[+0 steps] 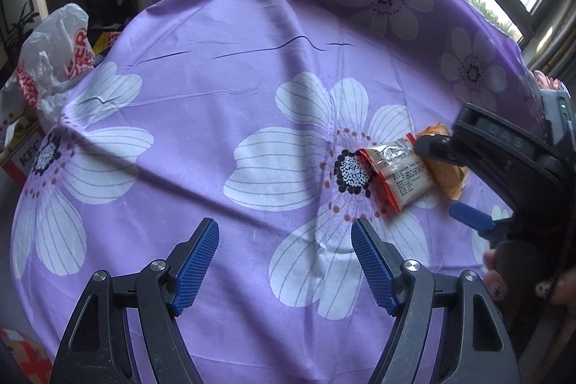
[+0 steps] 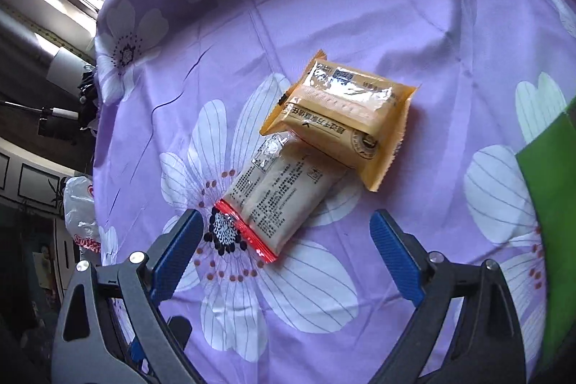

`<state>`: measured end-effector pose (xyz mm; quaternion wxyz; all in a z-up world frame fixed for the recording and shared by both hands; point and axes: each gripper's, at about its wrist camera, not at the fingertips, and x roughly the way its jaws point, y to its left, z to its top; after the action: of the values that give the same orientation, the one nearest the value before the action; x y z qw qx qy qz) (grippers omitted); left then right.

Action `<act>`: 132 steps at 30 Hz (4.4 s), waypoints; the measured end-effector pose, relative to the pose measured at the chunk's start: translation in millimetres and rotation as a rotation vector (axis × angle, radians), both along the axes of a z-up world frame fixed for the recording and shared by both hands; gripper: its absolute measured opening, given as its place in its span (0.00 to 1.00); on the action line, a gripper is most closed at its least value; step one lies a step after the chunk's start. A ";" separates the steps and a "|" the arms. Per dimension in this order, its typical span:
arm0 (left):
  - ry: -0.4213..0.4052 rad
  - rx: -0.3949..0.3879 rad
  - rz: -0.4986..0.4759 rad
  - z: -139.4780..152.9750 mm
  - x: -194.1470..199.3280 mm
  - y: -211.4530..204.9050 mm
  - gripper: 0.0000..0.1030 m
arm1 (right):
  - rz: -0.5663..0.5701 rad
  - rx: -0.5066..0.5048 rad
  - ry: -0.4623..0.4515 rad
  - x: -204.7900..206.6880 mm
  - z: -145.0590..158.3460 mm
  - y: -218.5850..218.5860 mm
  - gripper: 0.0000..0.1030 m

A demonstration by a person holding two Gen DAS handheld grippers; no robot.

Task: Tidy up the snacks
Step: 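Move the open right tool over the red-ended white bar, then close the right tool on the red-ended white bar and lift it, then carry the white bar into the green box and open the right tool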

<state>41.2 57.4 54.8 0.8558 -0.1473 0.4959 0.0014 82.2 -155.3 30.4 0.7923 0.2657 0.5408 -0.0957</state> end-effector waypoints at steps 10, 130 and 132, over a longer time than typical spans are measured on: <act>0.021 0.001 0.078 -1.7 2.2 31.4 0.74 | 0.066 -0.360 0.112 49.4 -33.0 56.0 0.93; -0.128 -0.197 -0.935 53.5 -64.4 -356.8 0.40 | -0.512 -0.069 -0.302 -246.1 86.7 -229.2 0.63; -0.144 -0.187 -0.911 59.8 -62.9 -347.2 0.40 | -0.505 -0.075 -0.314 -245.5 89.7 -226.1 0.70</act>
<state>-21.6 -289.8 114.5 0.7846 0.0091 0.4472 -0.4294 -163.2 -381.5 120.1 0.8268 0.3739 0.3244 -0.2672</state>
